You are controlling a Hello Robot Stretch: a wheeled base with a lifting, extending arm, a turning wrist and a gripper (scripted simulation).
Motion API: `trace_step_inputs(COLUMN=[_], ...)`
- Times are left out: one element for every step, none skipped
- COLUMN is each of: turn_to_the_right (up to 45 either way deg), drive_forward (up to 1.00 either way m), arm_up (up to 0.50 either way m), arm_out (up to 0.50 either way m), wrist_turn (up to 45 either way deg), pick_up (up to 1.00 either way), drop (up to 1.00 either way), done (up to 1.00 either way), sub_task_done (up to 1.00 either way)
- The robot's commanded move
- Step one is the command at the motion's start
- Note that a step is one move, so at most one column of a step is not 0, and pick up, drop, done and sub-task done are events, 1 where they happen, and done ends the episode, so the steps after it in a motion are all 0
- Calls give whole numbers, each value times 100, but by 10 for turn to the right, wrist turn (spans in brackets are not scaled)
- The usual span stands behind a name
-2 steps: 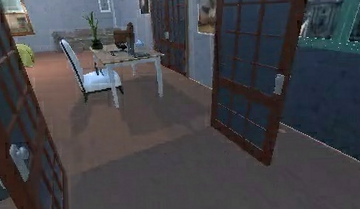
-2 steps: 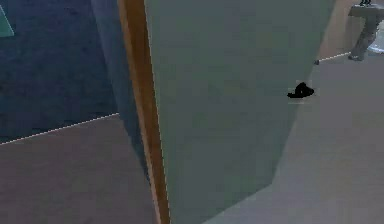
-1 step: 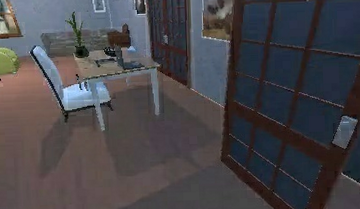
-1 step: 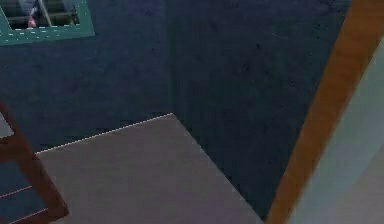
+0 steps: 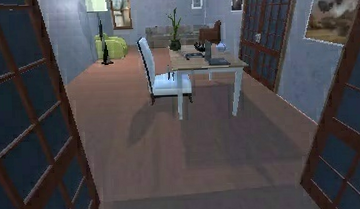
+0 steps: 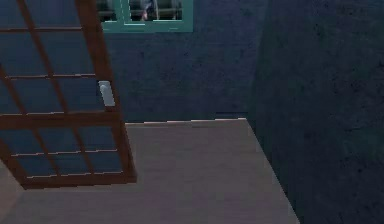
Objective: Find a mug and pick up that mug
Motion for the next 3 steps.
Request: trace_step_inputs(turn_to_the_right=[0,-210,0], drive_forward=[50,0,95], arm_up=[0,0,0], arm_out=[0,0,0], wrist_turn=[0,0,0], pick_up=[0,0,0], drop=[0,0,0], done=[0,0,0], sub_task_done=[0,0,0])
